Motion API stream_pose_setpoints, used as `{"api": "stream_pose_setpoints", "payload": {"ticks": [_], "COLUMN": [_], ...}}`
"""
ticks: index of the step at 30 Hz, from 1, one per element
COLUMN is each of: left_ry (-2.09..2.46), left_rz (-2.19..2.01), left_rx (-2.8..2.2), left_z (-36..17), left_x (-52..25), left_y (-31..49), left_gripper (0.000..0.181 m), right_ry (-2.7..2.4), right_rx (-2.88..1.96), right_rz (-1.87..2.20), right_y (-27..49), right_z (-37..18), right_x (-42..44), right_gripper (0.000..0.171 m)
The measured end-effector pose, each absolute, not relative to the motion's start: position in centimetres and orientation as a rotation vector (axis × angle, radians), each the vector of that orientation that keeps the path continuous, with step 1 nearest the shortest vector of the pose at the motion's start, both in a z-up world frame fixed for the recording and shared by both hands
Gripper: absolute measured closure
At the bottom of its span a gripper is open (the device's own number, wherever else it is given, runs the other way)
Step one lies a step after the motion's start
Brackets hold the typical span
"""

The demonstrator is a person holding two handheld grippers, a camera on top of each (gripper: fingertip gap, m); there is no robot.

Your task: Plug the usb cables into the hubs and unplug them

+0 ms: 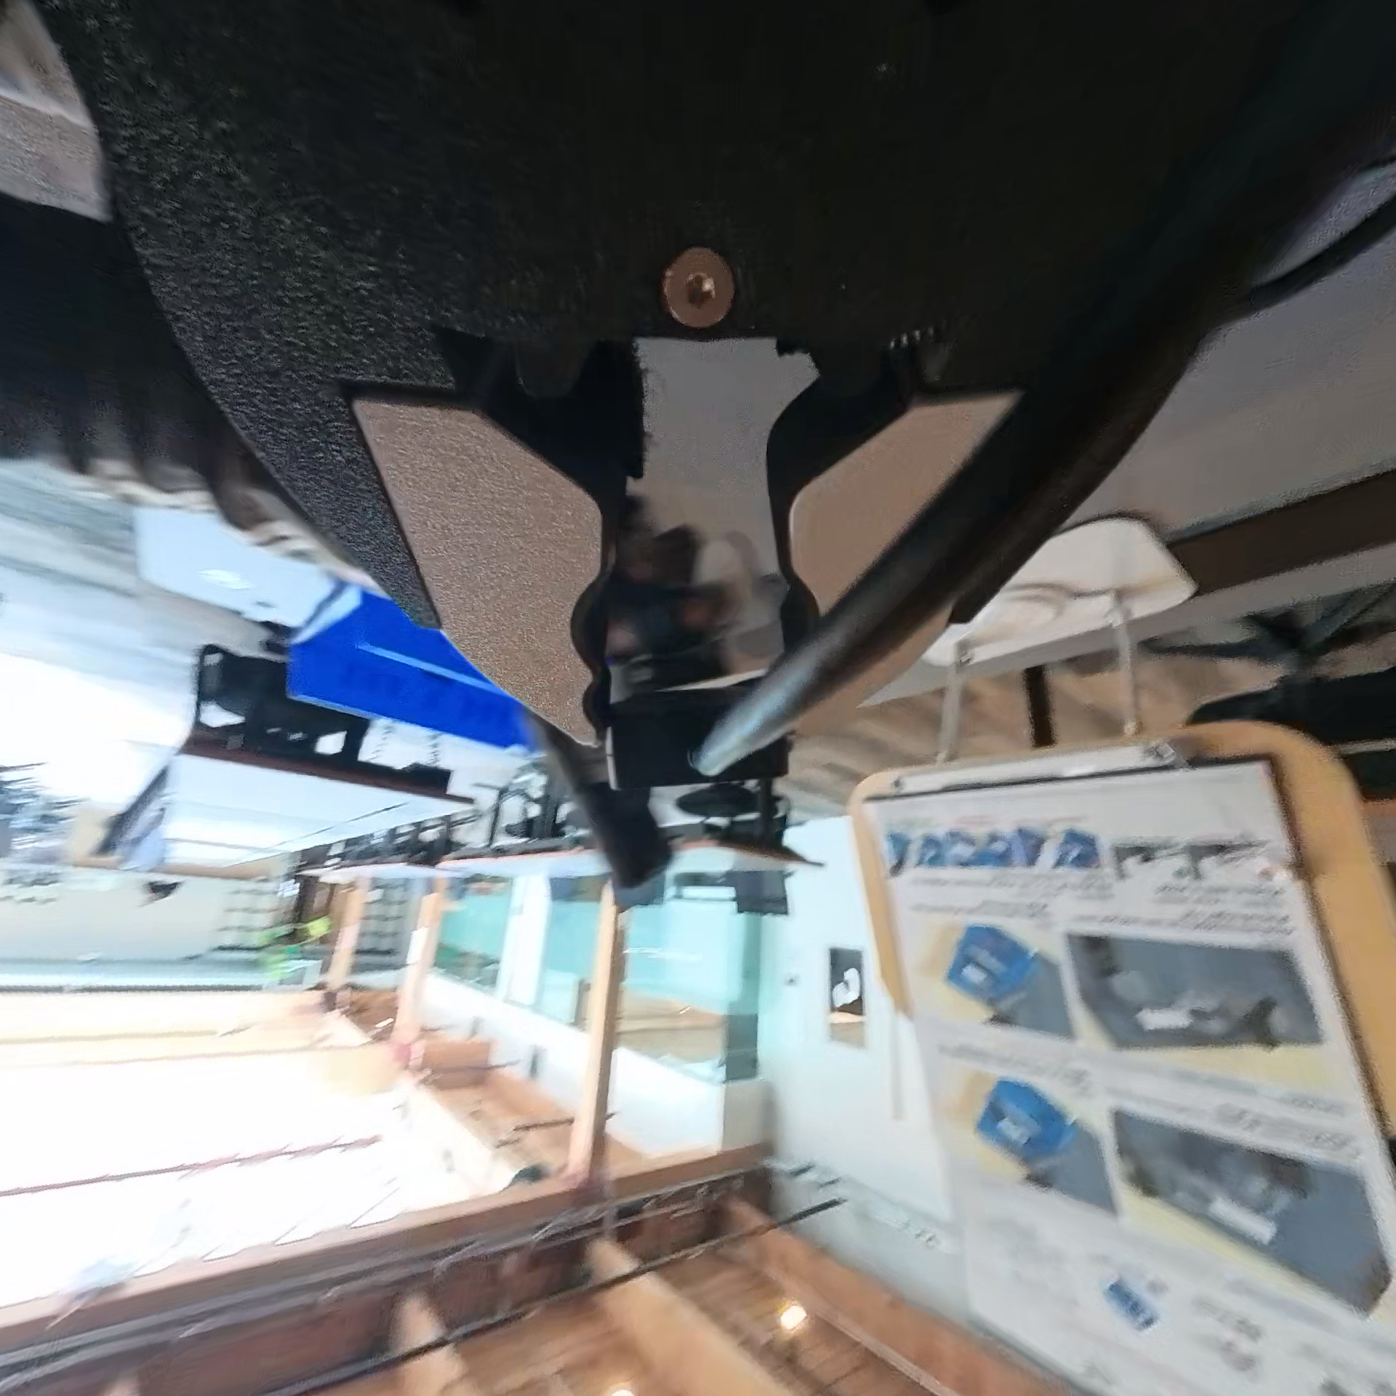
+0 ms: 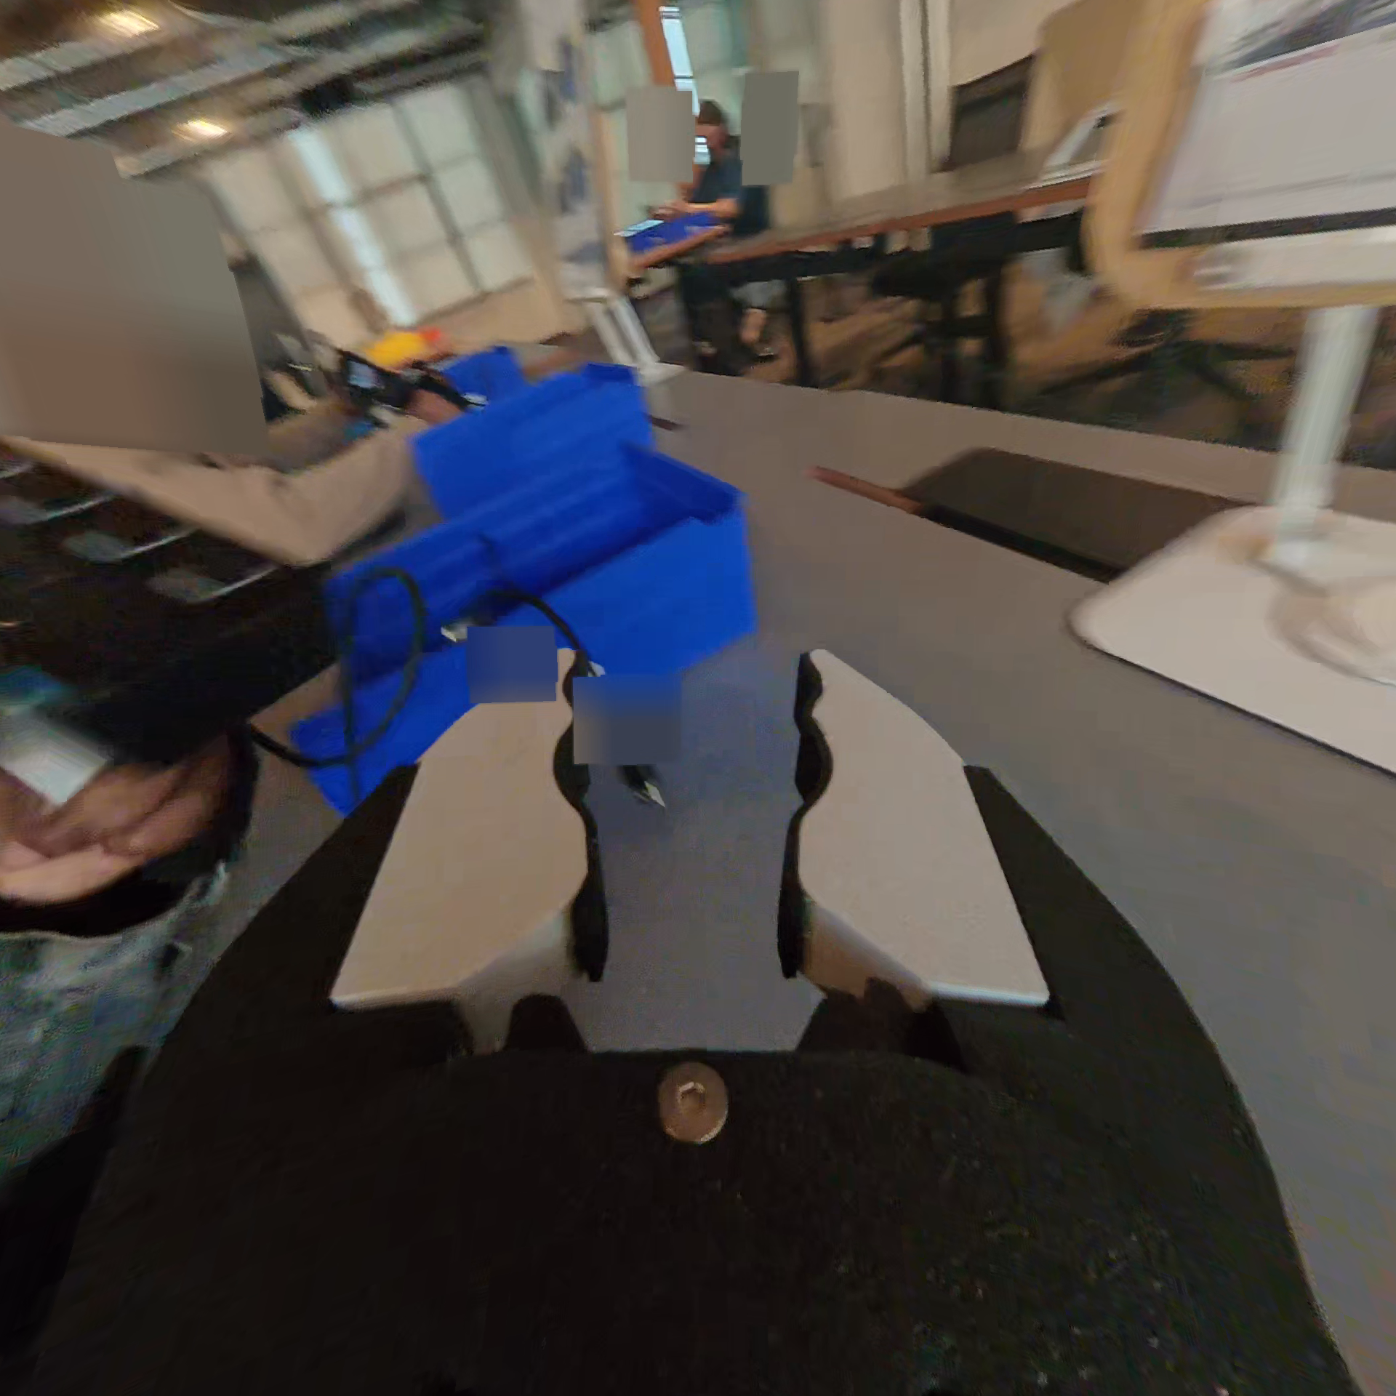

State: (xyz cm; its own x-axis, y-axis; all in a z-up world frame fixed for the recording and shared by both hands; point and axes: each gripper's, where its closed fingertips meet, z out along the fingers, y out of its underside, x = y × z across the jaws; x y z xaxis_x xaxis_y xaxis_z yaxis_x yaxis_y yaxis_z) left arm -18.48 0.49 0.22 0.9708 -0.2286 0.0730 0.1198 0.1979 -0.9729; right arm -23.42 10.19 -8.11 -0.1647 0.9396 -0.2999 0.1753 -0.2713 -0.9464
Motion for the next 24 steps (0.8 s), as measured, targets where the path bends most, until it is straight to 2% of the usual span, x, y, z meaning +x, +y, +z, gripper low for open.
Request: {"api": "stream_pose_setpoints", "payload": {"ticks": [8,15,17,21,24], "left_ry": [-0.165,-0.222,-0.222,-0.154,-0.116], "left_rz": [0.198,0.271,0.302,0.315,0.343], "left_rx": [-1.623,-1.714,-1.674,-1.569,-1.602], "left_z": [-10.0,-13.3,-11.4,-2.8,2.7], "left_x": [-22.7,-24.2,-24.3,-24.4,-28.6], "left_y": [6.6,8.5,7.5,3.3,0.8], "left_gripper": [0.138,0.138,0.138,0.138,0.138], "right_ry": [-1.190,-1.209,-1.224,-1.242,-1.229], "right_rx": [-1.666,-1.751,-1.753,-1.746,-1.729], "right_rz": [0.780,0.758,0.780,0.801,0.877], "right_y": [19.6,21.6,21.4,21.0,20.2], "right_z": [-15.0,-18.8,-19.2,-19.2,-18.3], "right_x": [-11.3,-9.4,-9.3,-9.1,-9.4], "right_gripper": [0.118,0.116,0.116,0.116,0.117]}}
